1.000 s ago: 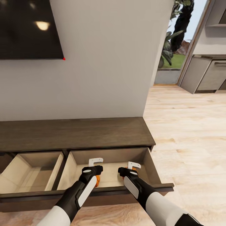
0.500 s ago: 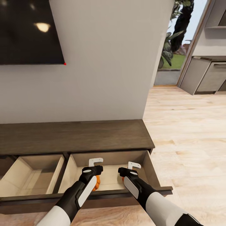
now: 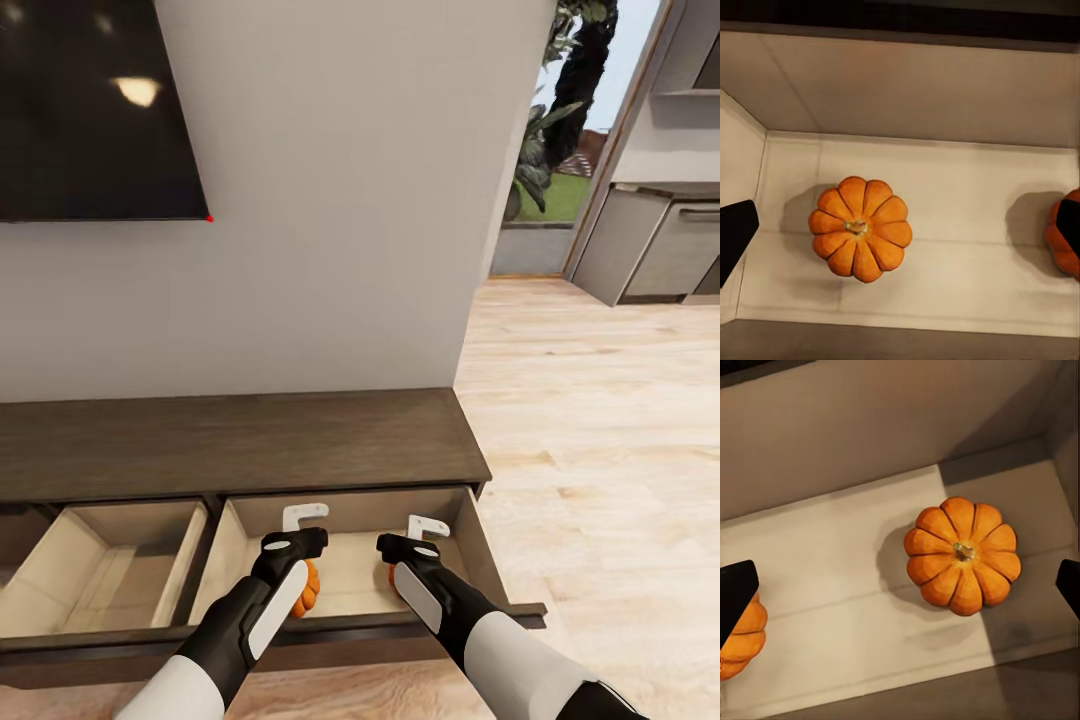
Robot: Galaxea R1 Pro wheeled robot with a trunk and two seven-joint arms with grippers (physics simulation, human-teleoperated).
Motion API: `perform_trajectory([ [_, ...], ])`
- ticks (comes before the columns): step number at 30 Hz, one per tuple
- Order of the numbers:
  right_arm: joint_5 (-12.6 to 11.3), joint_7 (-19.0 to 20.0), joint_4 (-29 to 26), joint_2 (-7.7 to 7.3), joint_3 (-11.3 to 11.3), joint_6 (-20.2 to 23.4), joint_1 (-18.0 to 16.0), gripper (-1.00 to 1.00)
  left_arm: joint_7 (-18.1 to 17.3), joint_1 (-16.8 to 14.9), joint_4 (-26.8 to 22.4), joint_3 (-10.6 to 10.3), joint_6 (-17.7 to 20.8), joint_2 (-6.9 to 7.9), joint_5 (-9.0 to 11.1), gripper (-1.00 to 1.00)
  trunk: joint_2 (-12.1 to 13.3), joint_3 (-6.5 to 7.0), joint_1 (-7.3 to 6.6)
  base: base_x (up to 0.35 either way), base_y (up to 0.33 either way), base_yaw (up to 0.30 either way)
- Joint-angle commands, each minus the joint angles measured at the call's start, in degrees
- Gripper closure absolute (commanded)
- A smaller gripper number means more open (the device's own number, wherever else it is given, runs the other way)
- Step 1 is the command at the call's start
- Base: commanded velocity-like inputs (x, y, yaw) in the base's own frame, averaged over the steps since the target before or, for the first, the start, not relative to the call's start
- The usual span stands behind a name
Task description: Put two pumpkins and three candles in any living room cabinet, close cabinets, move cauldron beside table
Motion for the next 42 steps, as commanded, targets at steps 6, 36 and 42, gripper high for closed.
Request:
perform_trajectory([
  [6, -0.1, -0.6, -0.3, -0.05, 0.4, 3.7, 0.0, -1.00, 0.0, 0.0, 5.7, 0.3, 0.2, 0.48, 0.4, -1.00, 2.4, 1.03, -1.33, 0.000, 0.000, 0.000],
  [36, 0.1, -0.6, -0.6, 0.01, 0.6, 10.9, -0.8, -1.00, -0.5, 0.0, 10.0, 1.1, 0.2, 3.57, 0.3, -1.00, 14.4, 6.42, -7.92, 0.000, 0.000, 0.000],
  [42, 0.2, -0.7, -0.6, 0.01, 0.6, 12.8, -0.8, -1.00, -0.5, 0.0, 10.0, 1.1, 0.2, 3.55, 0.3, -1.00, 16.8, 7.50, -9.24, 0.000, 0.000, 0.000],
])
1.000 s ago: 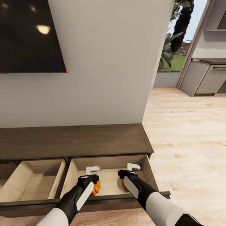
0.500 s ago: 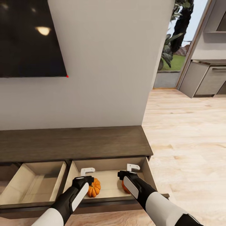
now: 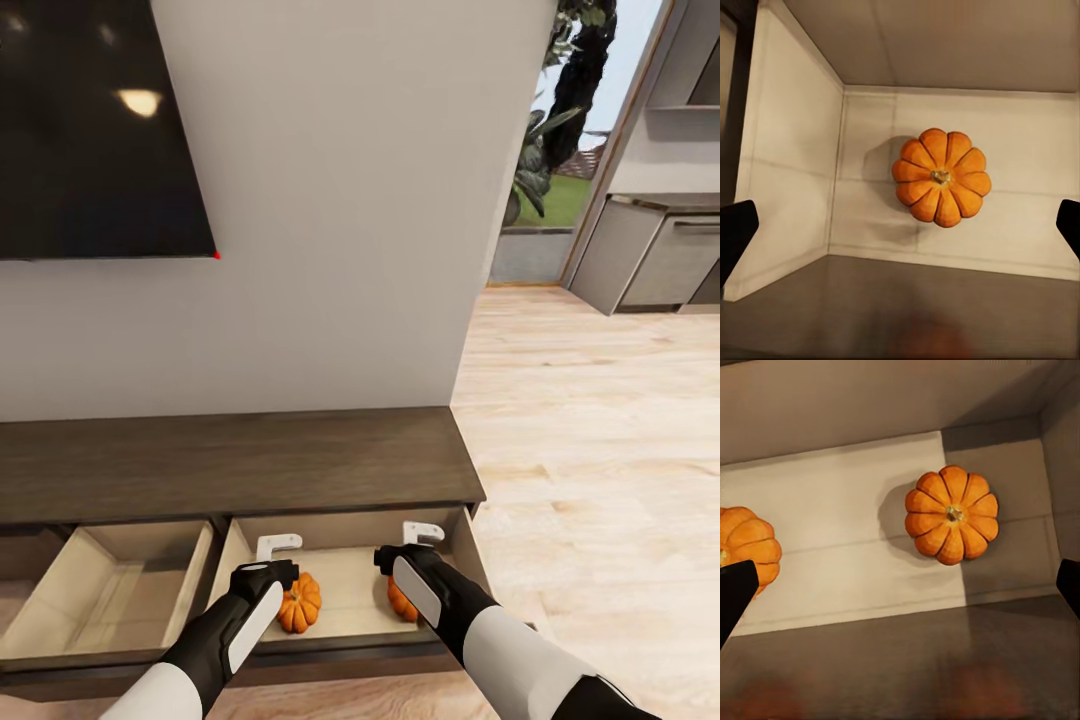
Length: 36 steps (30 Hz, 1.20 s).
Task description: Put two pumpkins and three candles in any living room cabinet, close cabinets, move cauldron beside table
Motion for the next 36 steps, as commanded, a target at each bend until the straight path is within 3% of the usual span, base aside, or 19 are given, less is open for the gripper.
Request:
perform_trajectory([
  [1, -0.2, -0.4, 0.0, 0.00, 0.2, 0.5, 0.0, -1.00, 0.5, 0.0, -0.1, -0.2, 0.1, 0.05, 0.6, -1.00, 0.4, 0.14, -0.23, 0.000, 0.000, 0.000],
  [15, -0.2, -0.3, 0.0, 0.00, 0.3, 1.2, -0.1, -1.00, 0.7, 0.0, -2.8, -0.2, 1.1, 0.03, 0.7, -1.00, 6.0, 2.65, -3.31, 0.000, 0.000, 0.000],
  [20, -0.3, -0.3, -0.1, 0.00, 0.2, 3.6, -0.1, -1.00, 0.6, 0.0, -4.9, -0.1, 5.6, 0.04, 1.1, -1.00, 8.0, 3.55, -4.40, 0.000, 0.000, 0.000],
  [27, -0.4, -0.4, -0.9, 0.00, 0.2, 4.4, -0.1, -1.00, 0.6, 0.0, -6.7, 4.0, 8.8, 0.04, 1.5, -1.00, 10.8, 4.80, -5.94, -0.005, 0.000, 0.000],
  [36, -0.4, -0.3, -0.9, 0.00, 0.2, 4.4, -0.1, -1.00, 0.6, 0.0, -6.7, 4.7, 8.9, -0.02, 1.5, -1.00, 14.4, 6.42, -7.92, -0.119, 0.000, 0.000],
])
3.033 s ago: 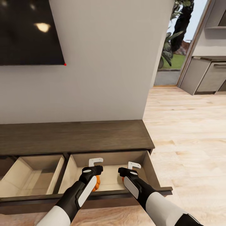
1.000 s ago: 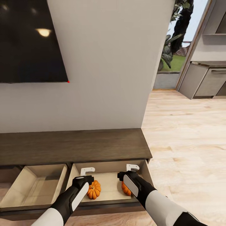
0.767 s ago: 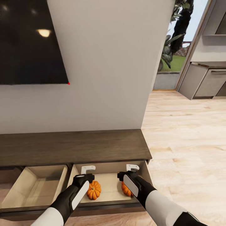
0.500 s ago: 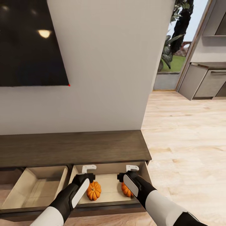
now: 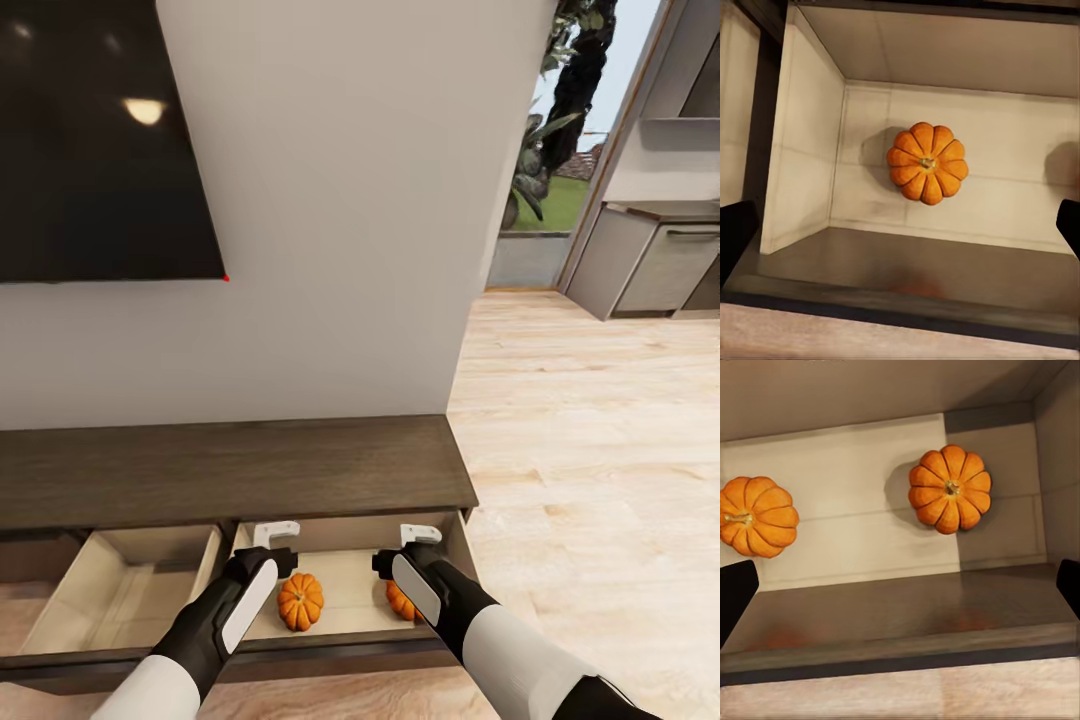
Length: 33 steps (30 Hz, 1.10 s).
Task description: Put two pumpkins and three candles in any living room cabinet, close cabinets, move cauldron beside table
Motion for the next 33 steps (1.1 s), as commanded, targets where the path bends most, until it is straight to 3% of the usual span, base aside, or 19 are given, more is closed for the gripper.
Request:
perform_trajectory([
  [1, -0.3, -0.4, 0.0, 0.00, 0.2, 0.2, 0.0, -1.00, 0.6, 0.0, -0.1, -0.2, 0.1, 0.03, 0.6, -1.00, 0.4, 0.13, -0.23, -0.041, 0.000, 0.000],
  [17, -0.3, -0.3, -1.0, 0.00, 0.2, -0.4, 0.0, -1.00, 0.6, 0.0, -0.1, -0.1, 0.0, 0.02, 0.6, -1.00, 6.8, 3.01, -3.74, -0.064, 0.000, 0.000],
  [33, -0.2, 0.1, -3.4, 0.00, 0.2, -1.1, 0.0, -1.00, 0.5, 0.0, -0.1, -0.1, 0.0, -0.02, 0.6, -1.00, 7.6, 3.37, -4.18, 0.000, 0.000, 0.000],
])
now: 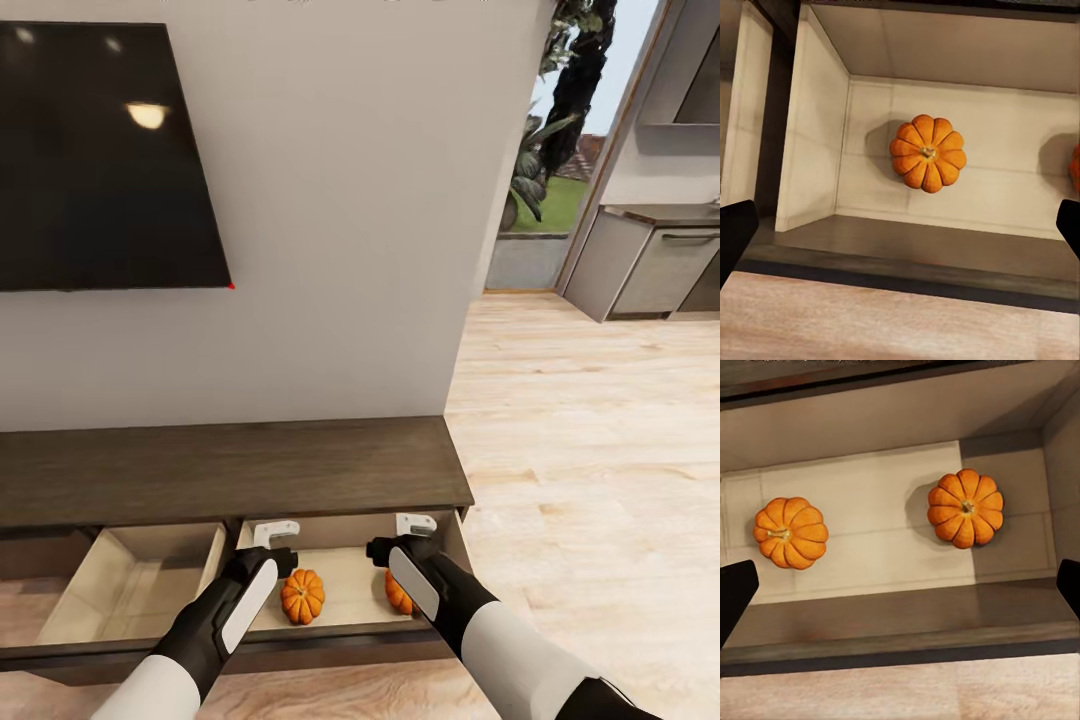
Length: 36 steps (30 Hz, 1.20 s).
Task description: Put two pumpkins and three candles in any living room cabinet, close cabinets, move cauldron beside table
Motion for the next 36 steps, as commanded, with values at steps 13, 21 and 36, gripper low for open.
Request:
perform_trajectory([
  [13, -0.2, -0.2, 0.0, -0.05, 0.2, 0.1, 0.0, -1.00, 0.6, 0.0, -0.1, -0.2, 0.1, 0.07, 0.6, -1.00, 5.2, 2.29, -2.86, -0.054, 0.000, 0.000],
  [21, -0.5, -0.1, 0.0, -0.07, 0.2, 0.2, 0.0, -1.00, 0.6, 0.0, -0.1, -0.2, 0.1, 0.12, 0.5, -1.00, 8.4, 3.72, -4.62, -0.046, 0.000, 0.000],
  [36, -0.5, -0.1, 0.0, -0.11, 0.2, 0.0, 0.0, -1.00, 0.6, 0.0, -0.1, -0.2, 0.1, 0.07, 0.6, -1.00, 14.4, 6.42, -7.91, -0.048, 0.000, 0.000],
])
